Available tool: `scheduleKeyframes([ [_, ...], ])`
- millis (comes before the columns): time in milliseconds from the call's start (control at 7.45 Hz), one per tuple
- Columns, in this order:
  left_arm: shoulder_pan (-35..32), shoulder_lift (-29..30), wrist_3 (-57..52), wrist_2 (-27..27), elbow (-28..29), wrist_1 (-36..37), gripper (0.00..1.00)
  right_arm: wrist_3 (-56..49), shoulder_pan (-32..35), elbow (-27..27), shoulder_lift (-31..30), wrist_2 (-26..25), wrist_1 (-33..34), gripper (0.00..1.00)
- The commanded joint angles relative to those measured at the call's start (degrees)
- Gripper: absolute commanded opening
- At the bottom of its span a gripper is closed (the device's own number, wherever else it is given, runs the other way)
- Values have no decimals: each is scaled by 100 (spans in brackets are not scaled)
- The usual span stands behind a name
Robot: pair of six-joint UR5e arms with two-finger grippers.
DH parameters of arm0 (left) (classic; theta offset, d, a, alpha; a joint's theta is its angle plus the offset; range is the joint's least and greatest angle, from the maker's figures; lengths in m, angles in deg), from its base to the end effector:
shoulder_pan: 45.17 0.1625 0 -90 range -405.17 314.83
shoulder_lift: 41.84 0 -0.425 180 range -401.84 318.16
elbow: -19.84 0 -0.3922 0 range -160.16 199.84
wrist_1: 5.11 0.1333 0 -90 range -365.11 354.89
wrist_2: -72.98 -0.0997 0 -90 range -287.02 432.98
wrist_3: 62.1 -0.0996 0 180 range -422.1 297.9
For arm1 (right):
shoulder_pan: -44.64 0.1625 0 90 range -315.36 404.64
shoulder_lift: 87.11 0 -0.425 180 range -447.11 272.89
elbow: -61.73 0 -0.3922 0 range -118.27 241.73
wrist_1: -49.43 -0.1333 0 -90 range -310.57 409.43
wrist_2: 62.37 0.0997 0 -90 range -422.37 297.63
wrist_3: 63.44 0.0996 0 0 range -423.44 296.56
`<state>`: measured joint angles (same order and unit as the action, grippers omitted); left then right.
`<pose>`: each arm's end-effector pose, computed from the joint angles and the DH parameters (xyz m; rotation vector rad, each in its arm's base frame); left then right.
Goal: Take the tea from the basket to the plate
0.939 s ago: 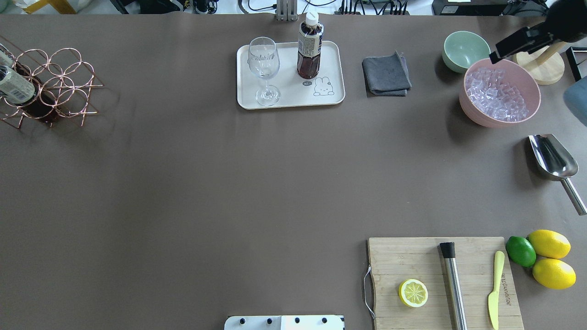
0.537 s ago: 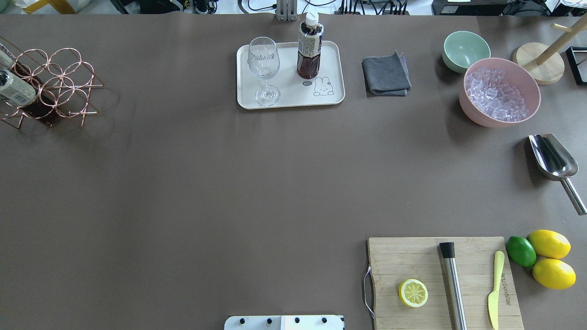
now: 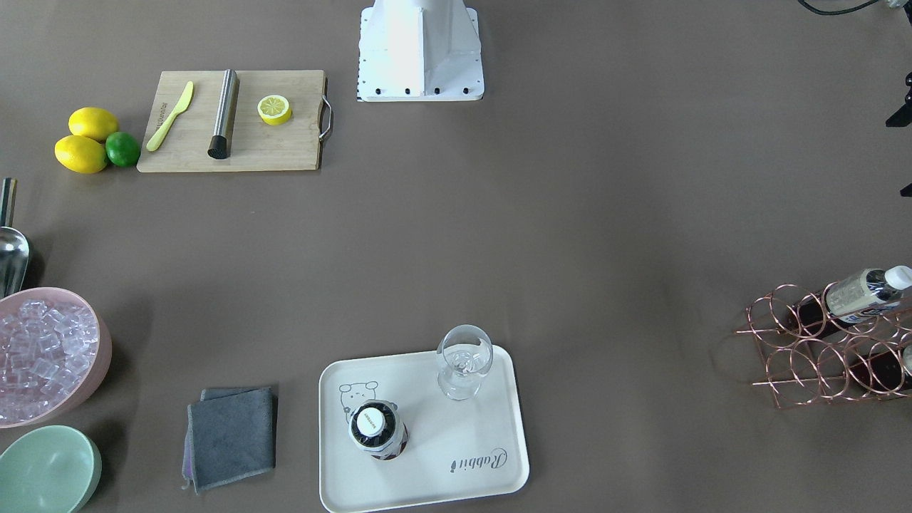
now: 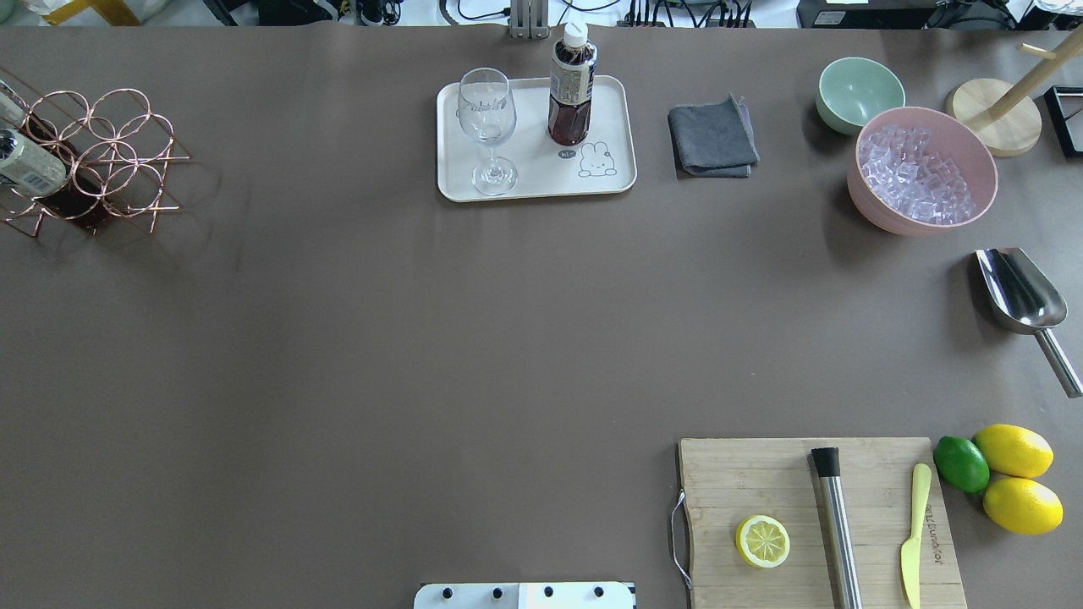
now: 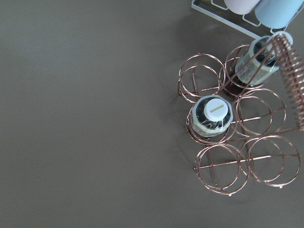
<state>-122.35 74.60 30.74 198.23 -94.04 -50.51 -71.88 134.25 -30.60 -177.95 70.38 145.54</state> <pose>0.0474 -0.5502 0.3122 -0.4658 0.4841 -1.3177 0.0624 -0.4798 0.6582 -0.0243 -0.7497 -0.1167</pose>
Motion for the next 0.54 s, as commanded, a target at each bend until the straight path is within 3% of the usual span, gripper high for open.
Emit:
scheduleKeyframes([
  [0, 72, -821, -2409, 43, -485, -65, 98, 0, 3, 40, 22, -74, -83, 100],
  [268, -321, -1796, -5113, 70, -513, -485, 98, 44, 3, 48, 48, -74, -83, 100],
  [403, -376, -2297, -5970, 70, -460, -888, 98, 113, 3, 48, 48, -74, -83, 100],
])
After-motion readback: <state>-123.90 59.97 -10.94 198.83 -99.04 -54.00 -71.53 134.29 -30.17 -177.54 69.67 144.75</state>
